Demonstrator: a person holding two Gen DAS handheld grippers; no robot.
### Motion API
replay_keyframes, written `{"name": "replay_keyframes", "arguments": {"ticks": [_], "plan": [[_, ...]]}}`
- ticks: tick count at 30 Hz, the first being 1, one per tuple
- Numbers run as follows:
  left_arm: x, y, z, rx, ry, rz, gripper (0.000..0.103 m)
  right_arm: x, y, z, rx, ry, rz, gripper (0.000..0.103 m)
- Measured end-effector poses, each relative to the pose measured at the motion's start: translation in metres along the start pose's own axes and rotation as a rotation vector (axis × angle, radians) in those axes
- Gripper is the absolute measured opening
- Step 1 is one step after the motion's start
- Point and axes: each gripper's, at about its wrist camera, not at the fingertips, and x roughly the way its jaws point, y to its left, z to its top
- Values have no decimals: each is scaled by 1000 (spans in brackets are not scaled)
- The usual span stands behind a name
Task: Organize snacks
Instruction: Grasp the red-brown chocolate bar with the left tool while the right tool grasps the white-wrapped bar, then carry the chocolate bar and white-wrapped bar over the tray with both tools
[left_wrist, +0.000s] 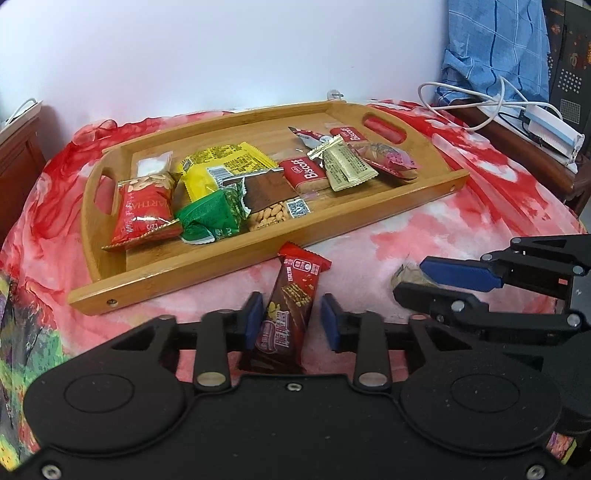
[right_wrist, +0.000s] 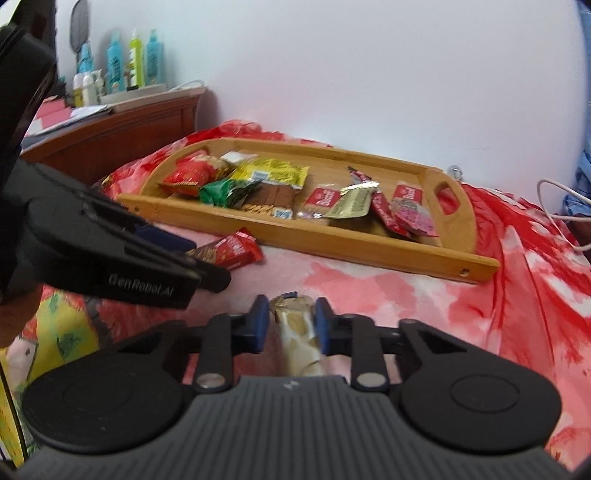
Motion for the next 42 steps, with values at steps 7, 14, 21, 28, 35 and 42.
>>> {"name": "replay_keyframes", "arguments": {"ticks": [7, 14, 21, 28, 35, 42], "plan": [[-4, -3, -1, -11, -15, -8, 22, -8, -9, 3, 55, -41, -8, 26], [-14, 1, 3, -60, -39, -16, 22, -12, -25, 8, 145, -69, -33, 25], [-28, 1, 14, -82, -77, -27, 22, -15, -36, 16, 184, -102, -51, 24], [-31, 4, 32, -98, -103, -5, 22, -16, -60, 32, 273, -138, -63, 11], [-31, 4, 36, -83, -106, 2, 22, -8, -79, 28, 301, -34, 5, 40], [-28, 3, 31, -81, -99, 10, 22, 1, -55, 17, 200, 59, 31, 61]]}}
